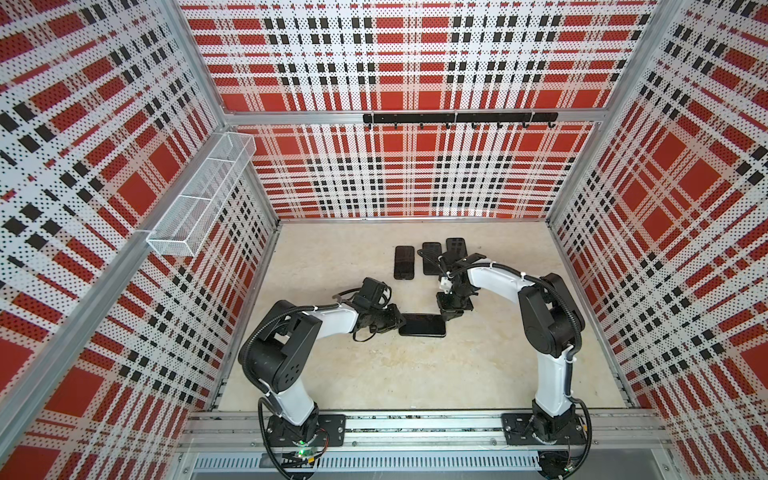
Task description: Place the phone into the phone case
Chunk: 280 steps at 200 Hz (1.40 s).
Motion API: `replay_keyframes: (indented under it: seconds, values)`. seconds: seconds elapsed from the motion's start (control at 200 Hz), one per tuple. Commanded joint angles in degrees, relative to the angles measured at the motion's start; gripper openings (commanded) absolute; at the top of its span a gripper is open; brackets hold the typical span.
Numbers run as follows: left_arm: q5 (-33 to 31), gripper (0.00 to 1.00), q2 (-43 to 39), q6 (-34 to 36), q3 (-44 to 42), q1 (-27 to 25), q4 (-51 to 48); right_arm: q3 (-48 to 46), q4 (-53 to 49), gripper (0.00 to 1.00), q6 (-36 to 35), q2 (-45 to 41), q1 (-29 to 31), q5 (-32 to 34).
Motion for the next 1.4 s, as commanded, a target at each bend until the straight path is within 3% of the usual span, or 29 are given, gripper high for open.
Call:
replay_keyframes:
  seconds: [0.0, 0.115, 0.366, 0.576, 0.807, 1.398]
  values:
    - [2.0, 0.3, 5.31, 0.38, -2.0, -3.82, 3.16, -7.71, 15.03, 0.07, -0.49, 21.25, 8.08, -2.38]
    - [2.12, 0.3, 5.02, 0.42, -1.9, -3.64, 3.08, -10.34, 16.42, 0.05, -0.79, 14.72, 6.45, -0.98]
    - [1.37, 0.3, 3.97, 1.65, -1.47, -2.46, 0.88, -12.79, 14.24, 0.19, -0.79, -7.76, -3.36, -2.33]
    - [0.39, 0.3, 2.19, 2.4, -1.82, -0.9, -0.77, -14.19, 10.79, 0.23, -1.04, -16.78, -5.01, -4.55]
    - [0.01, 0.3, 2.35, 2.29, -2.13, -0.96, -0.84, -21.64, 17.28, 0.18, 1.93, -19.18, -4.88, -11.23]
    - [0.54, 0.3, 3.09, 0.25, -2.44, -2.74, 1.16, -25.77, 24.96, 0.12, 4.53, -10.69, -0.56, -10.37]
